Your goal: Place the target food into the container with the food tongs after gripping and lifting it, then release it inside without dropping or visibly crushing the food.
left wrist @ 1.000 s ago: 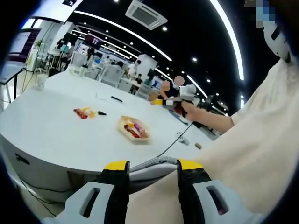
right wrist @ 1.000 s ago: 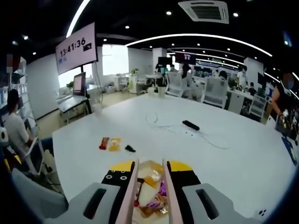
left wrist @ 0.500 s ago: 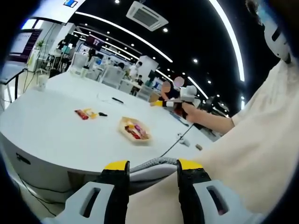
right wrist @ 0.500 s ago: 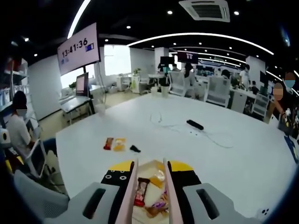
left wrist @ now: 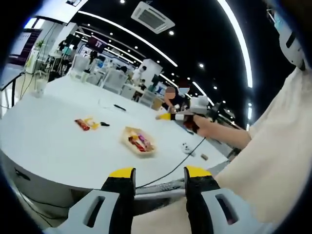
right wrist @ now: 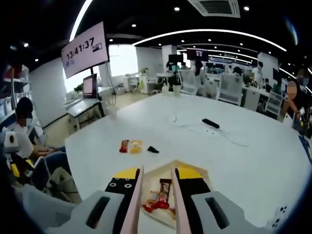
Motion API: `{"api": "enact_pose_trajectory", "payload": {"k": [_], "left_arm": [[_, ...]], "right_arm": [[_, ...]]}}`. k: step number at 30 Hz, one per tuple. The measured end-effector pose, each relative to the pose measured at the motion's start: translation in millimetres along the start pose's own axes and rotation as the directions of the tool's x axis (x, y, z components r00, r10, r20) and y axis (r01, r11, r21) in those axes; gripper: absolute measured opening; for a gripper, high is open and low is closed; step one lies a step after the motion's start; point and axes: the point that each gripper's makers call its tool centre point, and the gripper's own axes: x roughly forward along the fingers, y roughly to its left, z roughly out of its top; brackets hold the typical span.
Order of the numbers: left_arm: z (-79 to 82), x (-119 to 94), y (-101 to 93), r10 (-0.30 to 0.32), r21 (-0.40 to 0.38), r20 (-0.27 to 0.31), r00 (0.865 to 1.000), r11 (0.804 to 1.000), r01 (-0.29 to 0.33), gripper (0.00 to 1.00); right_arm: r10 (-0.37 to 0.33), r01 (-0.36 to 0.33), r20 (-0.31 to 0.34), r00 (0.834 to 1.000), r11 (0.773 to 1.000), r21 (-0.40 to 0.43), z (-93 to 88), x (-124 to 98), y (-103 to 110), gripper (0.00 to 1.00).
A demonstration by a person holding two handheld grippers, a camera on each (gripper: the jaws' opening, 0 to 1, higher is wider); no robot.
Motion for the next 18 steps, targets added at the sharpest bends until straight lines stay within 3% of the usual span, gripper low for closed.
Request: {"api": "enact_pose_trajectory", "payload": {"k": [4, 5, 8, 12, 15, 16, 17, 18], "left_arm": [[5.5, 8.8, 8.7, -0.061, 0.014, -0.031, 0.998, 0.998, 0.061, 0.39], [9.0, 17.1, 11.7, -0.116, 0.000, -0.042, 0.992, 0.993, 0.116, 0.39], [16.3, 29.6, 21.4, -0.177, 0.003, -0.097, 0.979, 0.984, 0.178, 0.39], [39.6, 40.3, 35.2, -0.270, -0.004, -0.122, 0.955, 0.962, 0.271, 0.40], [50.9, 48.4, 52.8, -0.330, 0.052, -0.182, 0.926, 0.938, 0.344, 0.40], [52.9, 49.2, 54.7, -0.335, 0.059, -0.186, 0.924, 0.934, 0.351, 0.40], [62.4, 52.1, 61.0, -0.363, 0.063, -0.196, 0.911, 0.922, 0.382, 0.40], [69.3, 54.6, 68.3, -0.367, 0.064, -0.195, 0.909, 0.921, 0.385, 0.40]], "right_arm": [[-0.003, 0.003, 0.009, 1.000, 1.000, -0.003, 14.1, -5.9, 16.4, 0.28], [-0.014, 0.015, 0.008, 1.000, 1.000, -0.013, 20.2, -6.8, 18.8, 0.29], [-0.045, 0.045, -0.005, 0.999, 0.999, 0.002, 26.9, -5.5, 16.7, 0.29], [-0.102, 0.102, -0.023, 0.995, 0.994, 0.027, 35.2, -1.1, 12.6, 0.29], [-0.125, 0.127, -0.040, 0.991, 0.991, 0.032, 39.3, 7.9, 14.0, 0.29], [-0.127, 0.129, -0.043, 0.991, 0.991, 0.033, 39.2, 9.3, 14.1, 0.29], [-0.141, 0.143, -0.056, 0.988, 0.989, 0.039, 38.4, 15.3, 16.2, 0.29], [-0.147, 0.150, -0.063, 0.987, 0.988, 0.044, 37.6, 19.9, 18.2, 0.29]]}}
